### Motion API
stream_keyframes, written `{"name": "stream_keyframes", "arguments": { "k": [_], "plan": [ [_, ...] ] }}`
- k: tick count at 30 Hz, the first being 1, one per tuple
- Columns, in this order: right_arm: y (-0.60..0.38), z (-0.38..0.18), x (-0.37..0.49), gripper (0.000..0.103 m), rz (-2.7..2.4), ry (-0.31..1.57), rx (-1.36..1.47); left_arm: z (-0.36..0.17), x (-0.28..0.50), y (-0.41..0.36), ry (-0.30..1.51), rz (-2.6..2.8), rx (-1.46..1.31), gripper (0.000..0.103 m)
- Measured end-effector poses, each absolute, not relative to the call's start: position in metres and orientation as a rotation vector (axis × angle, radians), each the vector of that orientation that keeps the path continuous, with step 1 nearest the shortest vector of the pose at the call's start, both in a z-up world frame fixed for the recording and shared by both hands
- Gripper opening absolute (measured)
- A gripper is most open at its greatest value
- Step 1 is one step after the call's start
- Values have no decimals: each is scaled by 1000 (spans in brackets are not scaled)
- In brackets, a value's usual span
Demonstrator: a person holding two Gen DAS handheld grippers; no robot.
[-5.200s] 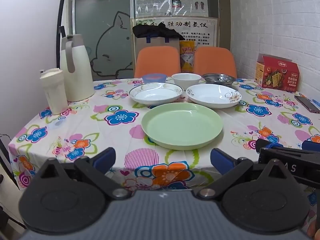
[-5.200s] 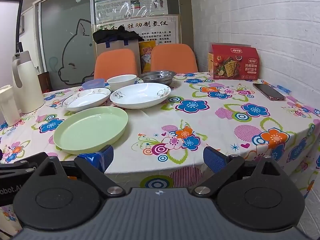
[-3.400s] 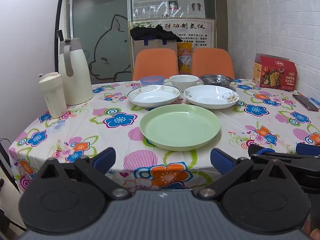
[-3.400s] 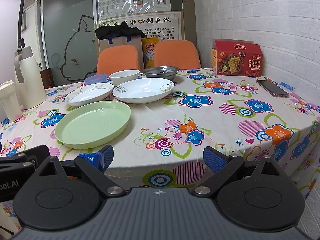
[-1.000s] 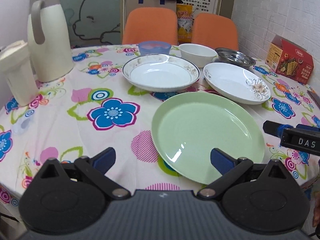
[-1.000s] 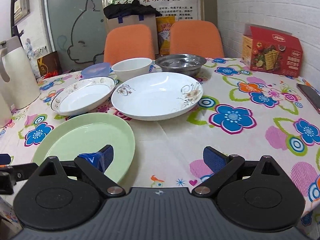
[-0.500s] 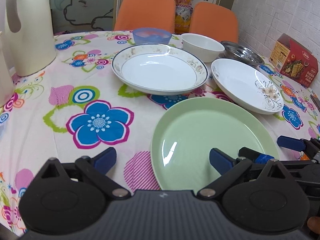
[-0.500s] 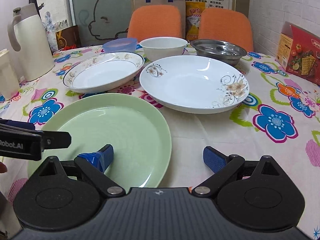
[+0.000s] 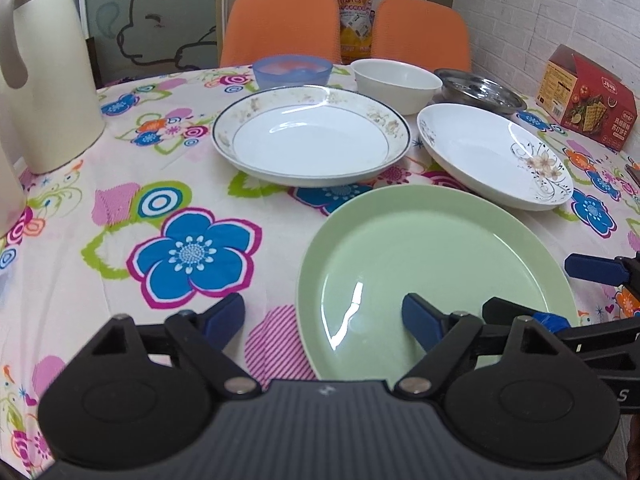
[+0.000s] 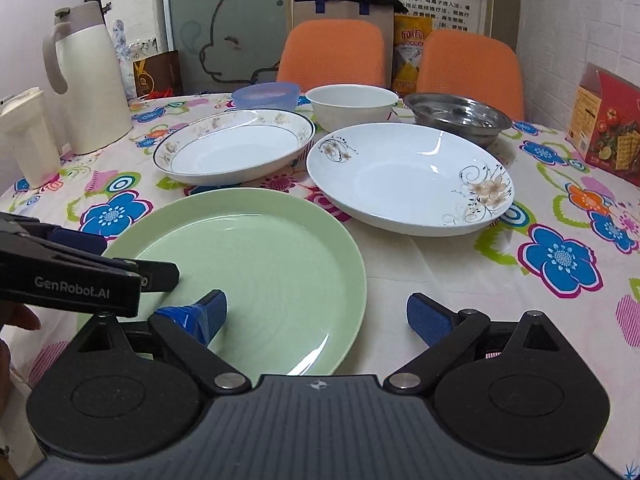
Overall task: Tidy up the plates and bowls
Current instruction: 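Move the left tool toward the rim of the light green plate, then close the left tool on the green plate rim and lift it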
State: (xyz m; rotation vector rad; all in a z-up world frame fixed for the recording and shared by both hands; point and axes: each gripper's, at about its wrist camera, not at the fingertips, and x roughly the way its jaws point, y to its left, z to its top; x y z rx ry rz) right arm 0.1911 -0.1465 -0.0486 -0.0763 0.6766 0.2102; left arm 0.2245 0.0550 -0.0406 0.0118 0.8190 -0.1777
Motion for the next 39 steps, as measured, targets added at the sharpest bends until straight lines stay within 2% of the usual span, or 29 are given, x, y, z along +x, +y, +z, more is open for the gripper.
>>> {"name": "stream_keyframes", "arguments": {
  "k": [4, 6, 10, 12, 13, 23, 34, 35, 36, 37, 39],
  "plan": [
    [-148, -56, 193, 85, 240, 672, -48, -39, 226, 49, 811, -210, 13, 75],
    [-142, -56, 189, 81, 303, 658, -65, -38, 225, 44, 799, -228, 19, 63],
    [-136, -56, 183, 80, 309, 648, -65, -38, 221, 43, 785, -215, 15, 58],
    [-131, -53, 180, 80, 303, 656, -69, -36, 220, 45, 787, -204, 0, 43],
    [-127, -51, 178, 80, 303, 653, -72, -35, 219, 46, 793, -195, -11, 43],
    [-69, -40, 175, 80, 439, 603, -52, -10, 196, 110, 766, -42, -34, 42],
    [-55, -55, 198, 83, 428, 654, -72, -32, 222, 128, 802, -34, -62, 42],
    [-54, -56, 198, 83, 438, 656, -89, -33, 222, 128, 801, -39, -64, 44],
    [-55, -55, 198, 81, 453, 659, -97, -33, 223, 128, 802, -51, -64, 63],
    [-60, -54, 198, 81, 467, 666, -96, -34, 224, 127, 812, -69, -59, 71],
    [-77, -43, 196, 81, 447, 647, -62, -29, 220, 130, 782, -58, -55, 71]
  ]
}}
